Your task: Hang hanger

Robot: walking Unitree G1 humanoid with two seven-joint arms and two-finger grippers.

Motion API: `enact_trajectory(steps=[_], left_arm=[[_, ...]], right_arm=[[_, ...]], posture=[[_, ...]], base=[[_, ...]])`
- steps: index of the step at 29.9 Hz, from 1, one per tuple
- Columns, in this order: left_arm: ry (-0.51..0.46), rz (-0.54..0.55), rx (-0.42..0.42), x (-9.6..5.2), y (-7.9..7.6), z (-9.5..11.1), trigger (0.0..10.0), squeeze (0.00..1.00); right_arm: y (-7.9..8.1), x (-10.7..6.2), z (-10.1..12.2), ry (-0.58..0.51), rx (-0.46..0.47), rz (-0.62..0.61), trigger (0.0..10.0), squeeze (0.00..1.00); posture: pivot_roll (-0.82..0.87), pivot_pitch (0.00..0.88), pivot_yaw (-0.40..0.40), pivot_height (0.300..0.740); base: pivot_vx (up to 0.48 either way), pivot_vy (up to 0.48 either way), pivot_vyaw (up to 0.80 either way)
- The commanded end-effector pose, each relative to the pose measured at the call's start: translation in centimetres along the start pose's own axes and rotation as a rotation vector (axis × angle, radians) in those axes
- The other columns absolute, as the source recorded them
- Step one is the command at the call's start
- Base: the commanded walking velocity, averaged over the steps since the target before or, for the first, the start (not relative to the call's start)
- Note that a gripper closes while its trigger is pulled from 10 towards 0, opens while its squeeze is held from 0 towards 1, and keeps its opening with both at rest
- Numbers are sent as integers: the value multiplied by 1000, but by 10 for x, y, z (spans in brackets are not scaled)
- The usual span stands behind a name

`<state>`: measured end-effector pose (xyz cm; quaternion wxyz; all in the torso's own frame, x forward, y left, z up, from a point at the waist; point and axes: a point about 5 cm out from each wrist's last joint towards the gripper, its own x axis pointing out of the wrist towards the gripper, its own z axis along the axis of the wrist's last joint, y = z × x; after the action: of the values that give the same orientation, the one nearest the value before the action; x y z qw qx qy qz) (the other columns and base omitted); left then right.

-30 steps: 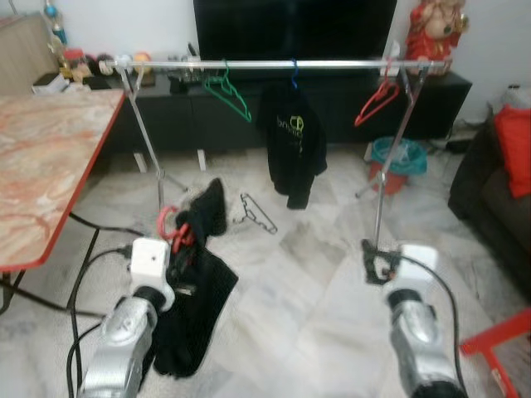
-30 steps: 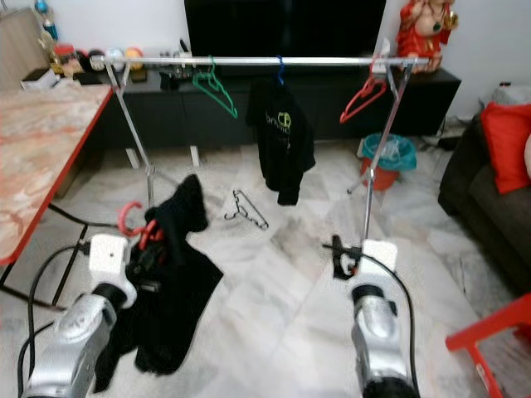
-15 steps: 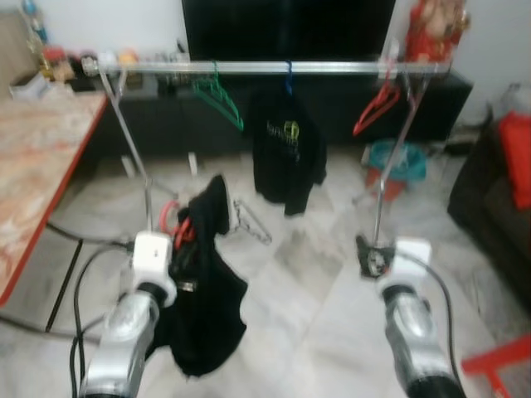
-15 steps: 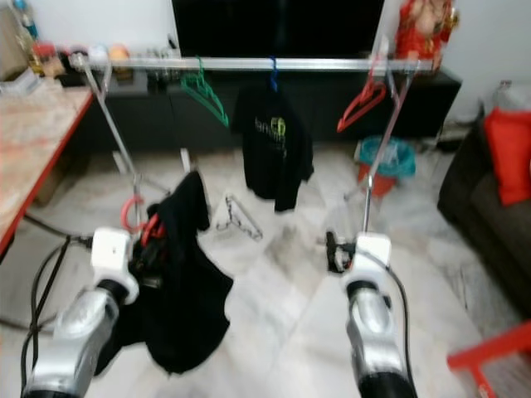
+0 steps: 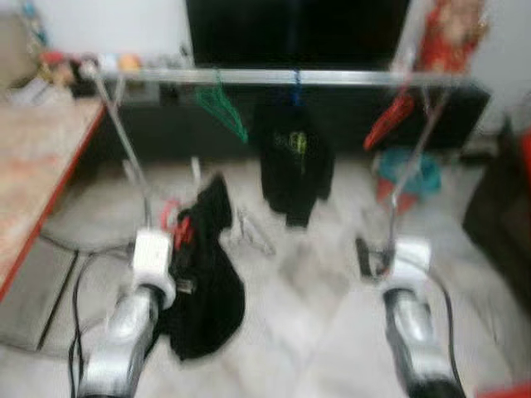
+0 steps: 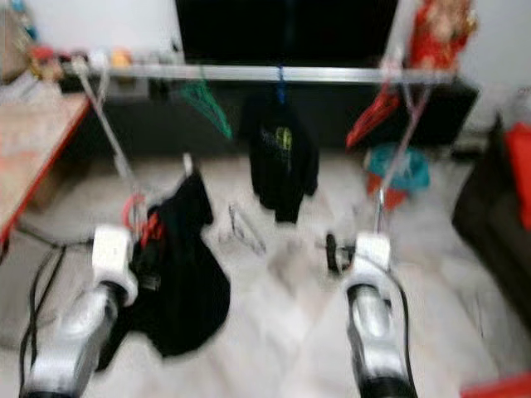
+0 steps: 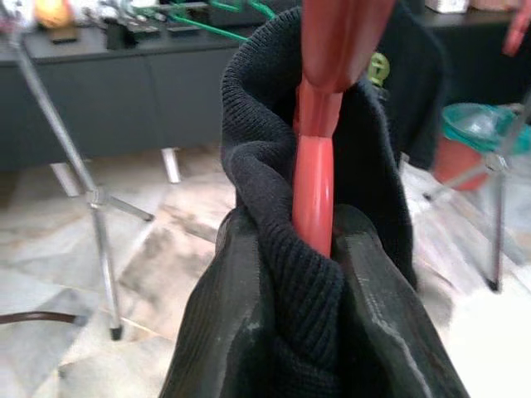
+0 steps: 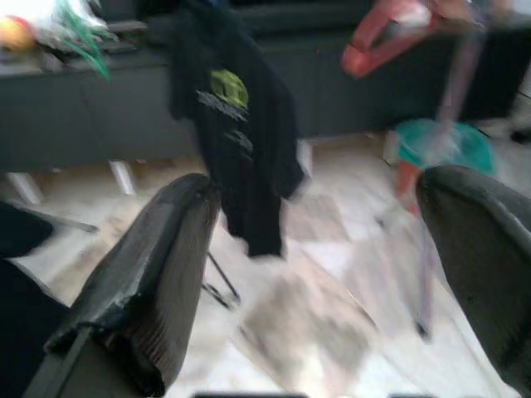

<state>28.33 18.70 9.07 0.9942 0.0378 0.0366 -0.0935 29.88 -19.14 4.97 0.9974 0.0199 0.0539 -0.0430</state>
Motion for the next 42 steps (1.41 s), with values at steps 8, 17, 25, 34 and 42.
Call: enact_trajectory(steps=[8,17,25,34,42], left_arm=[[-6,54,34,-2,19,2,10000,0],[-8,64,34,-3,22,2,10000,0],[-10,53,32,2,17,3,10000,0],[-5,66,33,1,19,1,10000,0],[5,87,43,0,19,-2,10000,0]], right_arm=[[-4,-4,-26,151,-64,34,10000,0],[-16,-21,-58,300,-76,3,10000,0],[-9,-14,-52,266,-63,20,10000,0],[-5,-11,-48,237,-51,42,10000,0],[-4,-10,-47,228,-46,44,10000,0]], posture=[[-34,0,-8,736],[-22,0,-11,736],[-30,0,-5,736],[-30,0,-8,736],[-34,0,-8,736]], base=[[427,0,0],[480,0,0],[480,0,0],[480,0,0],[88,0,0]])
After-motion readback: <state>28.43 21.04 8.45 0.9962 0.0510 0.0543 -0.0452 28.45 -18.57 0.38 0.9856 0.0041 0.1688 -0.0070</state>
